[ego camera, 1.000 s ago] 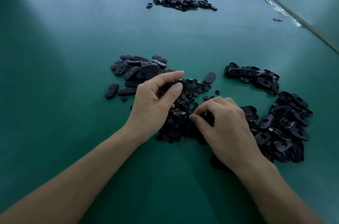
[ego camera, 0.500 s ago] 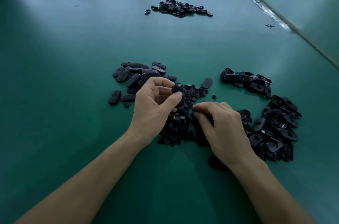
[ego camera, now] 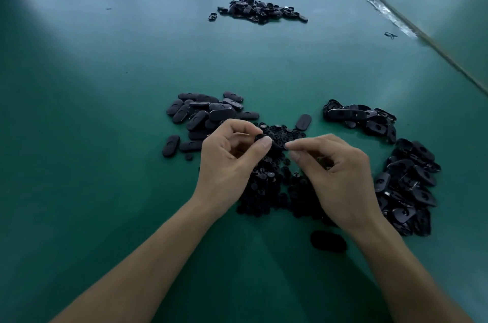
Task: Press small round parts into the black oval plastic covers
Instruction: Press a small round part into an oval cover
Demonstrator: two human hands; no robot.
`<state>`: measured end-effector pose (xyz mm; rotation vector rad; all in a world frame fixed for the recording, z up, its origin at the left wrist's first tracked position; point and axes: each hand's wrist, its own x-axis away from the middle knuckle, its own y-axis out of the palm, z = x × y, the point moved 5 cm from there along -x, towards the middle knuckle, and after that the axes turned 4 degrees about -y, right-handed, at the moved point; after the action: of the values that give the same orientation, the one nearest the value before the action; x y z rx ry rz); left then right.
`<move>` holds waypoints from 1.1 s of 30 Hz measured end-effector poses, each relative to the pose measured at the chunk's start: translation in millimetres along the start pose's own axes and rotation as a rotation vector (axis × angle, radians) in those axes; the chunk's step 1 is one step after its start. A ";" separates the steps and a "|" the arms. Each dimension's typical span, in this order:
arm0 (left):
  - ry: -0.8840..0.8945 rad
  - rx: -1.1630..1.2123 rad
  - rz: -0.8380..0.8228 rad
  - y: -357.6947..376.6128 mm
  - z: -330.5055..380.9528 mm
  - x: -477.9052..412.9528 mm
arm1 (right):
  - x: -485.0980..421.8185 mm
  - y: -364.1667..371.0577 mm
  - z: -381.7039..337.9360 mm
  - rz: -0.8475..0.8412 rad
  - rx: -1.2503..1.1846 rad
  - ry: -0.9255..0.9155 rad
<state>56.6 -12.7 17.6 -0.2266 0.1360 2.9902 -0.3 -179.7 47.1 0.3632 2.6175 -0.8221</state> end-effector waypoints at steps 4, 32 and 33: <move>-0.039 0.033 0.016 -1.4 -1.9 0.4 | 1.6 12.4 -1.1 0.036 -0.176 0.106; -0.072 -0.172 -0.099 1.6 -0.8 4.5 | 9.3 30.0 -5.3 0.082 -0.080 0.205; -0.072 -0.184 -0.099 1.8 -0.9 4.7 | 9.8 30.6 -6.2 0.073 -0.078 0.203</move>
<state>51.8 -14.0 16.1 -0.1407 -0.1537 2.9074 -0.1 -150.4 32.6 0.5425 2.7942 -0.6891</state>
